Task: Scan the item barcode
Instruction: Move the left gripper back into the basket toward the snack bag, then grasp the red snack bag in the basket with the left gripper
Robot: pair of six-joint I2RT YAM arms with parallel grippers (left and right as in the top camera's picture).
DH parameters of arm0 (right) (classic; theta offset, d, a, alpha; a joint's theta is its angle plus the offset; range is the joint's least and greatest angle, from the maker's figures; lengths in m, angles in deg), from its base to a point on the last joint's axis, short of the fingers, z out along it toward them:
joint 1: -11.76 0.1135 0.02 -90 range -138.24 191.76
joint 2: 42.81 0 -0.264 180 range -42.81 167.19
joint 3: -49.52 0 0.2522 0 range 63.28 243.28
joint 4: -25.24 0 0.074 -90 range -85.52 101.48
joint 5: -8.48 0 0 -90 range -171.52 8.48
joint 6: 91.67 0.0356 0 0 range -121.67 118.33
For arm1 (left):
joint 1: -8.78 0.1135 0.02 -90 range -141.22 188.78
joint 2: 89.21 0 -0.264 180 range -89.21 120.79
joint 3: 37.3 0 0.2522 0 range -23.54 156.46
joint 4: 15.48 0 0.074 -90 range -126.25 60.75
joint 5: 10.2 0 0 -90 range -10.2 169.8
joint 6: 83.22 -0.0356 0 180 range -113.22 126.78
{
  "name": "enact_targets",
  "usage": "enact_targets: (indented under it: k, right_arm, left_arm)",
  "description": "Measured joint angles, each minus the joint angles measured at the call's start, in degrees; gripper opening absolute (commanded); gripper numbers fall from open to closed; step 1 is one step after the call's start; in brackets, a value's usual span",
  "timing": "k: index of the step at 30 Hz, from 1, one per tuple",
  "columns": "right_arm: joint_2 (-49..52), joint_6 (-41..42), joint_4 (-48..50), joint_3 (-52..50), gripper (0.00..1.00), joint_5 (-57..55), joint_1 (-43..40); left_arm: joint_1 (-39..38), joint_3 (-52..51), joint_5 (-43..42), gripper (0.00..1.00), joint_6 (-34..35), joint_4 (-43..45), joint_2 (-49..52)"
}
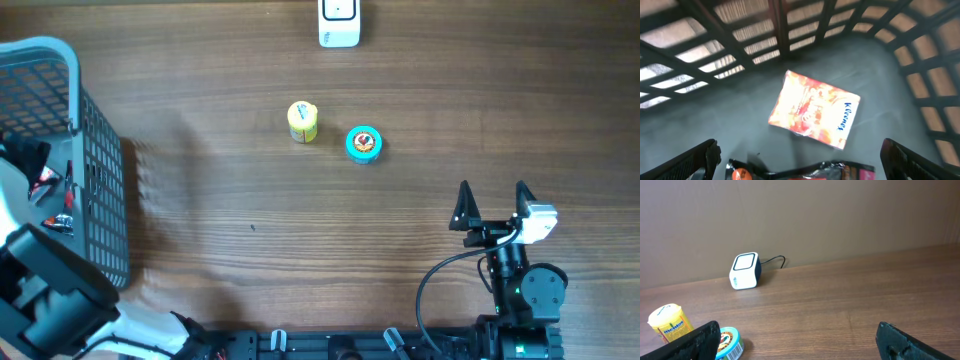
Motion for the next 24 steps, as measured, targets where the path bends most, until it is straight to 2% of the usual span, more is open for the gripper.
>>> enact_targets:
  k: [24]
  right_arm:
    - [0.0,0.0,0.0,0.0,1.0,0.0,0.0]
  left_arm:
    - [0.0,0.0,0.5,1.0,-4.1,7.0,8.5]
